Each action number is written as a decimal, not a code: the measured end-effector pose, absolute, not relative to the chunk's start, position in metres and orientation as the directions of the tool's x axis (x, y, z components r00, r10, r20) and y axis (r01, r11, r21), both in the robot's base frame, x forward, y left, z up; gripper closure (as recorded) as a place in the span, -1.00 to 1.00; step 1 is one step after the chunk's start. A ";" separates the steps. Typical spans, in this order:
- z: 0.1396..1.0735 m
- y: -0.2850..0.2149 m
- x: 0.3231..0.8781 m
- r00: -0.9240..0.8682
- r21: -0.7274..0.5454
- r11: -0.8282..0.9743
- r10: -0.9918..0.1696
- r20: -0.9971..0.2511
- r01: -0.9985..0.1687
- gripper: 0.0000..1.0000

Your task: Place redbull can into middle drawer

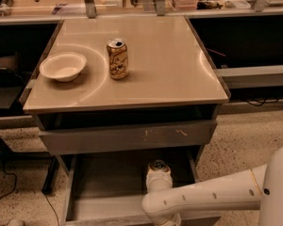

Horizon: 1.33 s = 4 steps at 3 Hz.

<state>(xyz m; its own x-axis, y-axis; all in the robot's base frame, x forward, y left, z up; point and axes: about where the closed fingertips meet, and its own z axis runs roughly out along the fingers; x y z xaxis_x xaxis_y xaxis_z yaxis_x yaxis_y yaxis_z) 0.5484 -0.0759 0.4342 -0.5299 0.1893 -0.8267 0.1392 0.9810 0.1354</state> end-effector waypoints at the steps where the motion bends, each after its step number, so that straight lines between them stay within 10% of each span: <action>1: 0.434 -0.076 0.548 -0.530 0.135 0.981 0.189 -0.827 0.139 0.25; 4: 0.435 -0.076 0.549 -0.529 0.135 0.981 0.188 -0.827 0.138 -1.00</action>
Offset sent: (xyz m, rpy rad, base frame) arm 0.0000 0.0000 0.0000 0.0000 0.0000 0.0000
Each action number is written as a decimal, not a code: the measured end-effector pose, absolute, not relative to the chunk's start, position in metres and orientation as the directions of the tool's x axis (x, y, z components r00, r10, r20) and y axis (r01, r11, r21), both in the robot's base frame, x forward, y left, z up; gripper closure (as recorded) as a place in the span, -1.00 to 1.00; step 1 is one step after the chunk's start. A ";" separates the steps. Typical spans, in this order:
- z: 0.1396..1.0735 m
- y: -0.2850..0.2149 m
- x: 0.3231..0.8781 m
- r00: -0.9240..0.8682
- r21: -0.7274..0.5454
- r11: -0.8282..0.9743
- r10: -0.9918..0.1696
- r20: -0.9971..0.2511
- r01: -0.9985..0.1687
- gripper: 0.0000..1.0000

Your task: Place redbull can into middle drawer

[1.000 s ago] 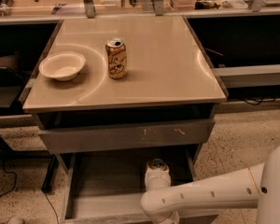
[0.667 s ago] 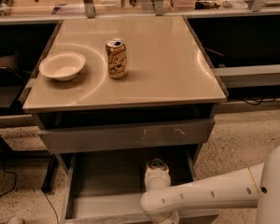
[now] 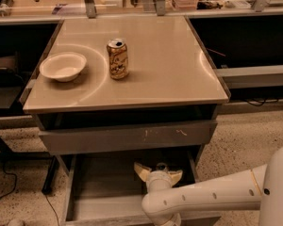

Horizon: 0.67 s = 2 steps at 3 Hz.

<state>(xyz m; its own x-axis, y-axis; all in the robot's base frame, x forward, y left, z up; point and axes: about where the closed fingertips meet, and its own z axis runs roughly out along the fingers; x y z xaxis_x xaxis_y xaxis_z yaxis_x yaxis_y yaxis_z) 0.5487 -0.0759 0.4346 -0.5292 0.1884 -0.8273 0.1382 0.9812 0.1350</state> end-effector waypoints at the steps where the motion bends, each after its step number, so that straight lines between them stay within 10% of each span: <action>1: 0.435 -0.076 0.549 -0.529 0.135 0.981 0.188 -0.827 0.138 -1.00; 2: 0.451 -0.079 0.538 -0.523 0.085 0.984 0.154 -0.838 0.153 -1.00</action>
Offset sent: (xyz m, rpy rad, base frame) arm -0.0437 -0.0100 0.0723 -0.2124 -0.0167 -0.0640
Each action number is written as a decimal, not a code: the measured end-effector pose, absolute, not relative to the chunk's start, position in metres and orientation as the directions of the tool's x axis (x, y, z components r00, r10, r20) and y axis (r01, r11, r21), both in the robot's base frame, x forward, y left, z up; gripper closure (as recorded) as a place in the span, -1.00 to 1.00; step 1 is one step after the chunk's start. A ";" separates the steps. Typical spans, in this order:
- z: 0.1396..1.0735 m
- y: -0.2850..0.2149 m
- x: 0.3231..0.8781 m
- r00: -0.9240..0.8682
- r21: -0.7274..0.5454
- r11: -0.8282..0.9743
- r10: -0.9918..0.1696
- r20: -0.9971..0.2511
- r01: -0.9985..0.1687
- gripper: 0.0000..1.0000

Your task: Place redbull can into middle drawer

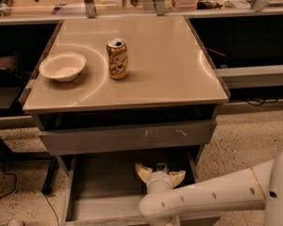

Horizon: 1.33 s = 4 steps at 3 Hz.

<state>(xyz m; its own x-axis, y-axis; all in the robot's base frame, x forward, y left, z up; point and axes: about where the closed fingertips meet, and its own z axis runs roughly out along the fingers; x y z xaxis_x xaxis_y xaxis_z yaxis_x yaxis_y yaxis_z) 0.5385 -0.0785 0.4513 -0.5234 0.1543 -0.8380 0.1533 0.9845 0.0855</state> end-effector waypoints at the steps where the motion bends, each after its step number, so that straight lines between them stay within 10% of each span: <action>1: 0.490 -0.089 0.510 -0.502 -0.015 0.980 0.088 -0.861 0.197 -1.00; 4: 0.529 -0.103 0.446 -0.517 -0.132 0.953 0.029 -0.856 0.273 -1.00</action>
Offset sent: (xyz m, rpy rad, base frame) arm -0.0978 -0.0427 0.1258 -0.3469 -0.0644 -0.1864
